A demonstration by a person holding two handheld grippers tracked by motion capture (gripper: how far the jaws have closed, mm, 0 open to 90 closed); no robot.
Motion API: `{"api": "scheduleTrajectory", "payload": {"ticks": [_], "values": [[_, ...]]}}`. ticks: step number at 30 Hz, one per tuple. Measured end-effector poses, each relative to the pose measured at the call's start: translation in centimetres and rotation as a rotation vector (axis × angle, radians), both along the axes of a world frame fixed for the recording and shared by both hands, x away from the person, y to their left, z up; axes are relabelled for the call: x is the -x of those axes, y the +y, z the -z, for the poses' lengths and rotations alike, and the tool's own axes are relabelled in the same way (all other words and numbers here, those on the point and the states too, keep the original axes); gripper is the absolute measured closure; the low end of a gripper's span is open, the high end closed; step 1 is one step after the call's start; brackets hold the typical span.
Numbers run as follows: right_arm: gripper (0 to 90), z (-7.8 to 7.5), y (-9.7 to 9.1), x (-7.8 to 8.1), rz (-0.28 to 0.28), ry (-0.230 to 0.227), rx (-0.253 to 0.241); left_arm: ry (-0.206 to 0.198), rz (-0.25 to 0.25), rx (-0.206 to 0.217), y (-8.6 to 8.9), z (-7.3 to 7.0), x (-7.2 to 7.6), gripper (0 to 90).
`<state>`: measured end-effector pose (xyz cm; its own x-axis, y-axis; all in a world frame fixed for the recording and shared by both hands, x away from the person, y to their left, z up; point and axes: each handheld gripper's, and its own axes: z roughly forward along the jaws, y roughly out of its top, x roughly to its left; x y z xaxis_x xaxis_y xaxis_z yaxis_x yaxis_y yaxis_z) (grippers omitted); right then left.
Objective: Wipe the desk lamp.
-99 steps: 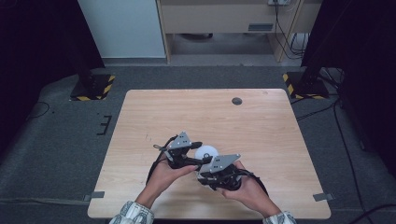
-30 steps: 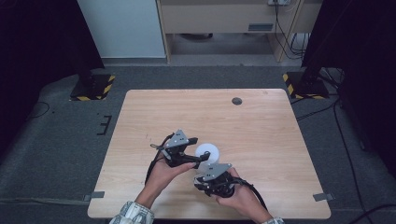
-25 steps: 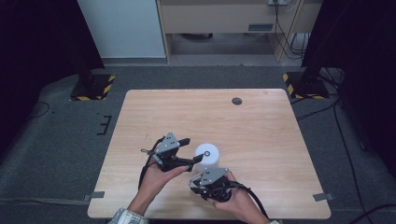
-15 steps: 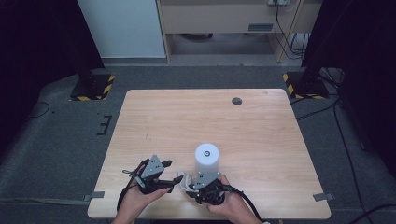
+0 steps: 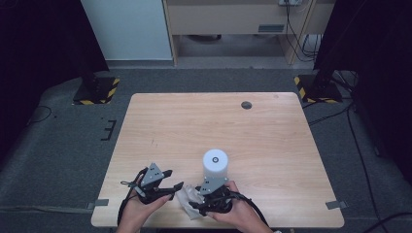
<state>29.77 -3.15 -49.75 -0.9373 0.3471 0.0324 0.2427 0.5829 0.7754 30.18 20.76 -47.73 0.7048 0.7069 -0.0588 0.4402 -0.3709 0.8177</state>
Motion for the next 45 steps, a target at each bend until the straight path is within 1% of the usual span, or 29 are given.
{"api": "scheduleTrajectory", "payload": {"ticks": [2,6,7,12,15,18,20,22,24,25,28,29,30,32,33,34,36,39,40,43,45], "values": [[42.3,-0.4,-0.3,0.2,0.002,-0.009,-0.001,0.002,0.001,0.005,0.0,-0.1,0.2,36.4],[42.3,-0.9,-1.4,0.4,0.004,-0.007,0.01,0.025,0.017,-0.014,0.0,0.4,0.8,36.6],[42.6,-0.8,-1.9,0.4,0.009,-0.001,0.008,0.028,0.025,-0.019,0.0,0.5,1.0,36.6],[46.9,-0.3,-3.5,0.6,0.034,0.0,0.017,0.021,0.052,-0.033,-0.7,0.7,1.9,36.3],[51.0,-0.1,-4.2,0.7,0.043,-0.005,0.026,0.007,0.087,-0.027,-1.4,0.8,2.1,34.3],[56.2,-0.3,-4.9,0.8,0.052,-0.015,0.019,-0.006,0.118,-0.004,-2.4,0.9,2.2,32.0],[58.8,-0.5,-5.4,0.7,0.06,-0.023,0.02,0.006,0.127,0.006,-3.2,1.2,2.1,30.4],[60.8,-0.6,-5.9,0.6,0.072,-0.022,0.02,0.007,0.144,-0.009,-4.1,1.5,2.1,27.4],[61.2,-0.6,-6.4,0.5,0.081,-0.022,0.016,0.012,0.158,-0.001,-4.9,1.7,2.1,26.4],[61.0,-0.7,-6.7,0.4,0.085,-0.023,0.015,0.017,0.169,-0.008,-5.3,1.9,2.1,25.0],[59.7,-0.7,-7.4,0.4,0.099,-0.018,0.016,0.023,0.198,-0.062,-6.5,2.6,2.2,20.8],[58.8,-0.6,-7.7,0.3,0.102,-0.017,0.016,0.027,0.205,-0.072,-6.7,2.7,2.2,20.1],[58.0,-0.7,-7.8,0.3,0.106,-0.013,0.016,0.037,0.212,-0.081,-6.9,2.9,2.2,19.7],[56.8,-0.8,-8.3,0.3,0.115,-0.013,0.009,0.069,0.23,-0.106,-7.2,3.5,2.1,17.9],[56.4,-0.9,-8.4,0.3,0.117,-0.011,0.004,0.076,0.233,-0.129,-7.3,3.7,2.1,17.4],[55.6,-0.9,-8.6,0.3,0.122,-0.013,0.0,0.074,0.231,-0.139,-7.4,3.8,2.0,17.3],[54.8,-1.1,-8.9,0.2,0.128,-0.016,-0.003,0.089,0.232,-0.131,-7.4,4.0,1.8,17.7],[52.4,-1.2,-9.2,0.1,0.135,-0.014,-0.009,0.105,0.246,-0.168,-7.6,4.5,1.7,17.7],[51.4,-1.2,-9.3,0.1,0.138,-0.01,-0.01,0.11,0.249,-0.171,-7.7,4.7,1.7,17.4],[47.6,-1.3,-9.6,-0.1,0.153,-0.007,-0.018,0.106,0.254,-0.184,-7.9,4.9,1.8,16.0],[45.4,-1.5,-9.8,-0.2,0.162,-0.005,-0.024,0.093,0.252,-0.187,-7.8,5.0,1.8,17.6]]}}
